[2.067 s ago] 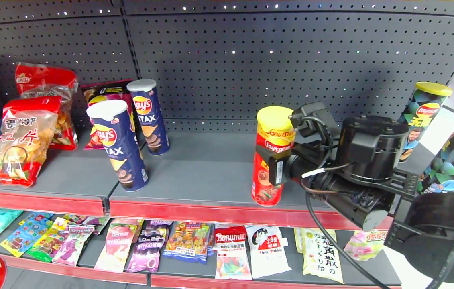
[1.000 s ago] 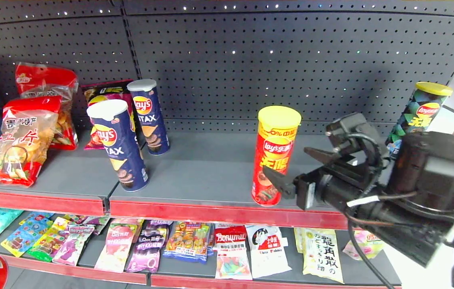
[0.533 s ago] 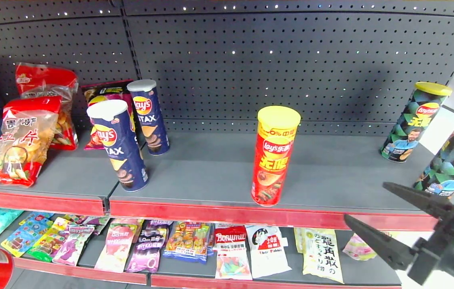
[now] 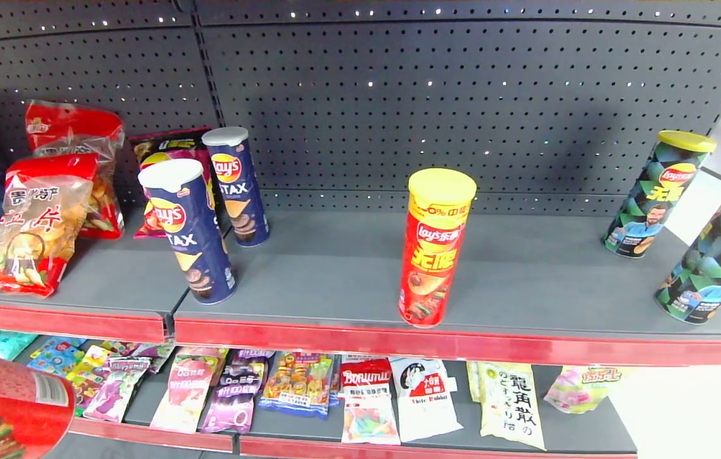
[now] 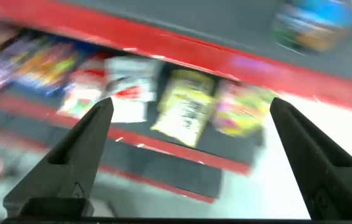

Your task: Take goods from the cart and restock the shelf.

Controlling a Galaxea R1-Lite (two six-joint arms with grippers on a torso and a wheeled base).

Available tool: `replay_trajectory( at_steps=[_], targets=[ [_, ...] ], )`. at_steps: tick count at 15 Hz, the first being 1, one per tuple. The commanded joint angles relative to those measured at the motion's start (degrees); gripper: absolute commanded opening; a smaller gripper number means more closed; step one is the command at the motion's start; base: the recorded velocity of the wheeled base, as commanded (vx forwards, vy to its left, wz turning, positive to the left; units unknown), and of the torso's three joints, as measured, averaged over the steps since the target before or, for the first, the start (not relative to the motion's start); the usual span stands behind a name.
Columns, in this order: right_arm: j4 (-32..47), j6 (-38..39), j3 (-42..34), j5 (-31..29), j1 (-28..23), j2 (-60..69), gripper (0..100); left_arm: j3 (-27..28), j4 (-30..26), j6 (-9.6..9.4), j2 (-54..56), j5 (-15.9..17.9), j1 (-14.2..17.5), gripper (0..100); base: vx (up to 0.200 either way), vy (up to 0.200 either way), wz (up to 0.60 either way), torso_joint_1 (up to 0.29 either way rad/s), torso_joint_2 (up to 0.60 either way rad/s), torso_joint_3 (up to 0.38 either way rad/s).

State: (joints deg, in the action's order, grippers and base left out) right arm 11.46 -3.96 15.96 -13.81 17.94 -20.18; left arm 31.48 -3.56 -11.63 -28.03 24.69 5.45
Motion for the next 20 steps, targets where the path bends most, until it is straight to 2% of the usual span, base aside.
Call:
replay_trajectory(
  at_steps=[1, 2, 4, 7, 10, 14, 19, 20],
  targets=[
    [7.8, 0.3, 1.0, -3.3, -6.0, 14.8, 100, 1.1, 0.3, 0.12, -4.2, 1.9, 0.0, 0, 0.000, 0.000, 0.00, 0.000, 0.00, 0.000],
    [7.9, 0.3, 1.0, -5.2, -6.0, 14.6, 100, 2.3, 0.3, 0.91, -5.5, 4.0, 0.0, 0, 0.000, 0.000, 0.00, 0.000, 0.00, 0.000],
    [7.8, 0.5, -0.8, -5.7, -6.1, 14.6, 100, 3.8, 0.4, 1.17, -8.4, 6.2, 0.0, 0, 0.000, 0.000, 0.00, 0.000, 0.00, 0.000],
    [7.5, 1.5, -4.4, -10.4, -6.1, 14.6, 100, 4.7, 1.0, 2.23, -11.0, 6.8, 0.0, 0, 0.000, 0.000, 0.00, 0.000, 0.00, 0.000],
    [3.0, 1.3, -7.9, -11.0, -6.1, 14.6, 100, 4.9, 3.6, 2.40, -13.2, 7.6, 0.0, 0, 0.000, 0.000, 0.00, 0.000, 0.00, 0.000],
    [2.5, 1.6, -8.0, -10.9, -6.1, 14.6, 100, 5.7, 6.6, 2.40, -15.8, 7.7, 0.0, 0, 0.000, 0.000, -0.60, 0.004, 0.00, 0.002],
    [2.5, 1.7, -8.1, -10.8, -6.1, 14.6, 100, 5.7, 6.7, 2.40, -16.0, 8.6, 0.0, 0, 0.000, 0.000, -0.60, 0.003, 0.00, 0.004],
    [2.4, 1.7, -8.1, -10.7, -6.0, 14.6, 100, 5.9, 6.7, 2.40, -16.5, 8.4, 0.0, 0, 0.000, 0.000, 0.00, 0.000, 0.00, 0.000]
  ],
)
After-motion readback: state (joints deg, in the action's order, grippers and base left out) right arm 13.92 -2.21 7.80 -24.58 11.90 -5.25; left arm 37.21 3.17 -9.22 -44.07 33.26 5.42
